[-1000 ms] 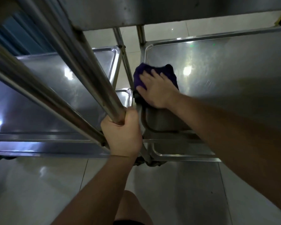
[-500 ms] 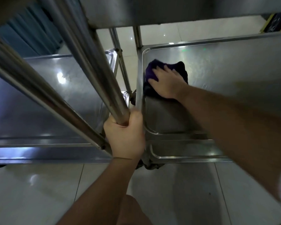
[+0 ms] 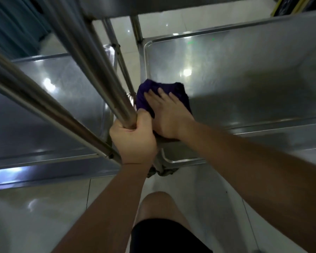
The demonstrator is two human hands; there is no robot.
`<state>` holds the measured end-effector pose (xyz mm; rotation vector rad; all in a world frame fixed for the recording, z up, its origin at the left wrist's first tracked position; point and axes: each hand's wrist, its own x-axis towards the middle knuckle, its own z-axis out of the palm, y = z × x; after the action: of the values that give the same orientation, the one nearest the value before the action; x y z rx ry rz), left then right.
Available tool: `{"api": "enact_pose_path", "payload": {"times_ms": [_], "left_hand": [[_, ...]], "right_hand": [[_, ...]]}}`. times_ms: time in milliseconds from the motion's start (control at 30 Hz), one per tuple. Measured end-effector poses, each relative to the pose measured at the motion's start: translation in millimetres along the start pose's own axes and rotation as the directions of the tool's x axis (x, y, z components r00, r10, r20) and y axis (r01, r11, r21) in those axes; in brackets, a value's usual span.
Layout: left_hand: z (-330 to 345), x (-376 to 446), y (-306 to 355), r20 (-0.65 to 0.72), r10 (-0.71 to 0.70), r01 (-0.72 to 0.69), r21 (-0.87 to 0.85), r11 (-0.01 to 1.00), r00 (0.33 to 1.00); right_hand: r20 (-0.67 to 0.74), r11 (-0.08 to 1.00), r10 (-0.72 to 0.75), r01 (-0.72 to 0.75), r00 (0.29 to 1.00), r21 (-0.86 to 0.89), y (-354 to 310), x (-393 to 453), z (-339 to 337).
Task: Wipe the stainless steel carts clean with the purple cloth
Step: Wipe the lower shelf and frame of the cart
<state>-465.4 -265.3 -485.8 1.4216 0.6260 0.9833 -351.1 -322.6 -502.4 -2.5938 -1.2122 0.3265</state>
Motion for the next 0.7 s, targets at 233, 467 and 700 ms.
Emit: {"api": "enact_pose_path", "payload": {"times_ms": [233,467,700], "left_hand": [[-0.3,1.5,-4.0,-0.091,-0.063,0.069,0.065,0.996,0.994],[4.3,-9.4,17.1,-0.139,-0.076,0.095,0.129,0.987,0.987],[-4.5,-17.8,30.0,-0.158,-0.113,0.168,0.404,0.899,0.981]], "right_hand": [[0.033,0.991,-0.133,0.134,0.991,-0.027,14.9,-56.6,9.3],[0.038,0.966,-0.248,0.25,0.968,-0.067,48.7,-93.0,3.7],[-0.016,0.968,-0.23,0.227,0.973,-0.105,114.8,-127.8,-12.1]]}}
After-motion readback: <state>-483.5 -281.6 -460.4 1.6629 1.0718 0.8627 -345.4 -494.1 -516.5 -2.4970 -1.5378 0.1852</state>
